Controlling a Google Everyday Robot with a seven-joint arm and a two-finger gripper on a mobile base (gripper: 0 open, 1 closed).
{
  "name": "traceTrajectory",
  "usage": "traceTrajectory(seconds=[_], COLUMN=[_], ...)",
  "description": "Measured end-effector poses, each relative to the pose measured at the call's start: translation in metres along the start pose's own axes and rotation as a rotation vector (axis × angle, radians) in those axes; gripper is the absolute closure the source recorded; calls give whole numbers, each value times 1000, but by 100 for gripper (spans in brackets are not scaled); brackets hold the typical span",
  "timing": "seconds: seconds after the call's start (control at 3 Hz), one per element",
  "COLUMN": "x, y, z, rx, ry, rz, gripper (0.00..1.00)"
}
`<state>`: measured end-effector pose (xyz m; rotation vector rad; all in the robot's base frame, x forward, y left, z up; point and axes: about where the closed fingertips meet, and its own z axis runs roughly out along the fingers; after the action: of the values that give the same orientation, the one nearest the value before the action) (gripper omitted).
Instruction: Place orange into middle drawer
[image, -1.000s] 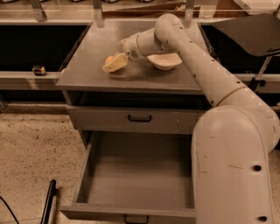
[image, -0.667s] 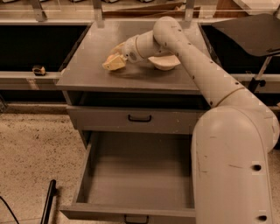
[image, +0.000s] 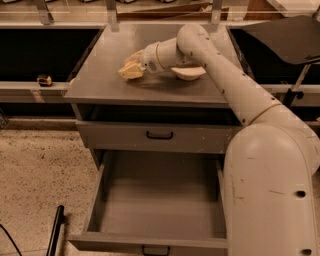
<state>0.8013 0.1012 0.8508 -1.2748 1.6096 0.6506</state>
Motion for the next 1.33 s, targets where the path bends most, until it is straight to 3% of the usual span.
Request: traceTrajectory(seconds=[0.33, 0.67, 1.0, 1.33], x=[-23, -27, -27, -36], y=[3, 4, 30, 86], z=[-12, -13, 6, 2], rx=[31, 34, -77, -230], ry=[39, 44, 3, -53], rz=[-158, -191, -191, -241], gripper=[100, 100, 100, 100])
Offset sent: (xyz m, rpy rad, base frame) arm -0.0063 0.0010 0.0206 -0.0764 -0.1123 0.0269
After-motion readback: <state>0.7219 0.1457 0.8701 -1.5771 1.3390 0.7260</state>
